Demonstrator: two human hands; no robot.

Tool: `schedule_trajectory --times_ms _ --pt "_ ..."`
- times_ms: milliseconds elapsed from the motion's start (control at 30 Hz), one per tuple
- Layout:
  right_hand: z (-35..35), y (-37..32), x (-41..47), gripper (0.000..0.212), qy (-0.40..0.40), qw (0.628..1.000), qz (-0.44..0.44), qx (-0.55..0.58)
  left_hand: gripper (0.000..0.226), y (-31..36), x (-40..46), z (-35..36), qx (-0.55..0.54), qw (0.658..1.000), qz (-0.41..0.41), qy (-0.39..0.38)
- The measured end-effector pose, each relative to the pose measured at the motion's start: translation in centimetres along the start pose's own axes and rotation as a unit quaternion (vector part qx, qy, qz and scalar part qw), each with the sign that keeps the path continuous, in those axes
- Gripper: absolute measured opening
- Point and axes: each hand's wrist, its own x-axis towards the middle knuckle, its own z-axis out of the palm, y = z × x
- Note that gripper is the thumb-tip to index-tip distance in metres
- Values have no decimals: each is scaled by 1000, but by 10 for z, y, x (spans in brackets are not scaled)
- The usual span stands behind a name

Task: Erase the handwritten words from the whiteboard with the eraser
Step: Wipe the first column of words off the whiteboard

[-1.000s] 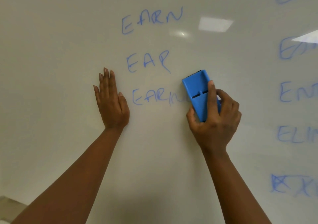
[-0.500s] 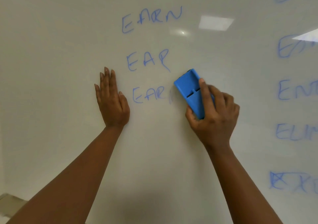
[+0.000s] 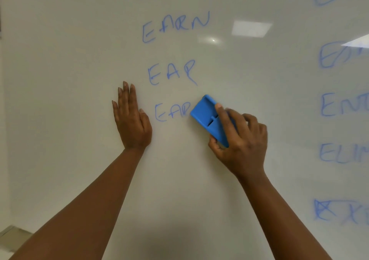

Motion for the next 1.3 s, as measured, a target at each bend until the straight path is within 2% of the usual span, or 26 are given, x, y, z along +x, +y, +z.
schedule_trajectory --times_ms 167,500,633,767,1033,1167,1300 --pt "5 -3 11 58 15 998 64 7 64 0 -1 1 2 1000 1 4" --pt "2 -17 -13 58 -13 999 -12 37 65 -1 -1 1 -2 1000 3 5" --pt "-1 3 -6 56 11 998 57 22 64 -2 -2 2 -3 1000 5 8" --pt "4 -4 7 55 33 993 107 28 64 -2 -3 2 -5 1000 1 11" --pt "10 -45 -12 60 -10 998 15 53 65 0 -3 0 -8 1000 1 10" --pt "7 -41 -21 59 -22 998 -27 56 65 -1 -3 0 -12 1000 2 12" --pt "8 -23 -7 59 15 996 67 60 64 -2 -4 0 -13 1000 5 12"
